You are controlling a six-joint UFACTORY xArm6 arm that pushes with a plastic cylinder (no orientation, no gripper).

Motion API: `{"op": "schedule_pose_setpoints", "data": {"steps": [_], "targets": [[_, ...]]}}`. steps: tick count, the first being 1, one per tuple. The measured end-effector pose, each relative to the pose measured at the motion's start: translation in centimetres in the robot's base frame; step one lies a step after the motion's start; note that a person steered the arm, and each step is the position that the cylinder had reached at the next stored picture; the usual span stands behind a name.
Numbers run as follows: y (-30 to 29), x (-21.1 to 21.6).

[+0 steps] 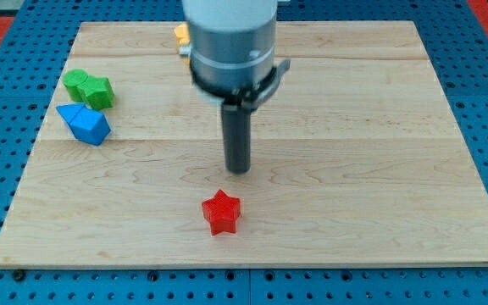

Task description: Slide the red circle to the top left of the red star

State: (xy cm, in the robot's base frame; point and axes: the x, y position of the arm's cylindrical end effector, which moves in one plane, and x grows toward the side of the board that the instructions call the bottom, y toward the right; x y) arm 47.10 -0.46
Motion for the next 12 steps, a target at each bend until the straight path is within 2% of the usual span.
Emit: {"op": "schedule_pose_setpoints", "data": {"steps": [4, 5, 6, 7, 8, 10, 11, 12], "targets": [[0.9, -18.4], [-0.9, -21.4], [-8.3, -22.5], [-9.7, -20.5], [-6.6, -18.6], [-1.8, -20.4], [0.1, -12.1], [0.9, -9.3]]}}
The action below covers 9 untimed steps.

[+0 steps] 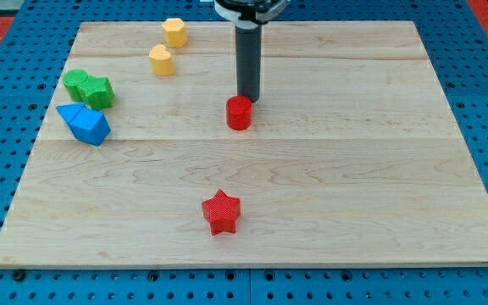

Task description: Slide the red circle to the top left of the red star

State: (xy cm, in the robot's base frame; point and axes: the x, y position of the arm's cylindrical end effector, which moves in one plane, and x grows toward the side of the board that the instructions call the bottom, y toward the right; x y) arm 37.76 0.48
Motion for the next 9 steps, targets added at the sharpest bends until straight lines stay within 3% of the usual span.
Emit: {"op": "schedule_pose_setpoints", "data": {"steps": [2, 4, 5, 9], "targets": [[-3.0, 9.5], [-4.7, 6.0], [-6.1, 10.0], [-4.6, 9.7]]}}
